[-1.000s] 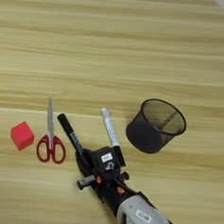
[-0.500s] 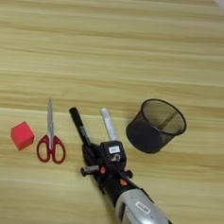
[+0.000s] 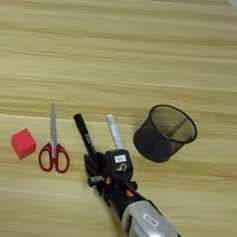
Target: Move the objects on the table
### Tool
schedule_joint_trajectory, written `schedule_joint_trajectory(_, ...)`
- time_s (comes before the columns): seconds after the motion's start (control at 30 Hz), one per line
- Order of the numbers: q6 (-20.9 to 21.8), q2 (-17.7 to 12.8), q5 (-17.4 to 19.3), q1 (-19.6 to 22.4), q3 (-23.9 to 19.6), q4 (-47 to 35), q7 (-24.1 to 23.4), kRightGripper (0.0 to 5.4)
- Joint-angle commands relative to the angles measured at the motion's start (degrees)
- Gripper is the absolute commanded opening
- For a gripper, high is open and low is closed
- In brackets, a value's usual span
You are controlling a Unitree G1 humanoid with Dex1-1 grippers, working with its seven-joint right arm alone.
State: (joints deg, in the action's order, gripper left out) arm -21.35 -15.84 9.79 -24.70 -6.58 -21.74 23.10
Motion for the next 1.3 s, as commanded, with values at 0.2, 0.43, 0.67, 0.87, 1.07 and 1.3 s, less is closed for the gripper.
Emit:
schedule_joint_trajectory(0.2, 3.7, -0.2, 0.6, 0.1, -0.3, -2.7, -0.1, 2.88)
schedule_joint_trajectory(0.43, 5.3, -0.2, 0.3, 0.0, -0.1, -3.1, -0.1, 3.59)
schedule_joint_trajectory(0.67, 6.3, 0.0, 0.8, 0.1, -0.5, -3.7, -0.3, 4.28)
schedule_joint_trajectory(0.87, 6.9, -0.2, 0.7, 0.2, -1.2, -4.0, -0.6, 4.87)
schedule_joint_trajectory(1.07, 6.8, -0.5, 1.0, 0.5, -2.2, -4.6, -0.5, 5.37)
schedule_joint_trajectory(1.3, 6.8, -0.7, 1.1, 0.7, -3.1, -4.7, -0.5, 5.37)
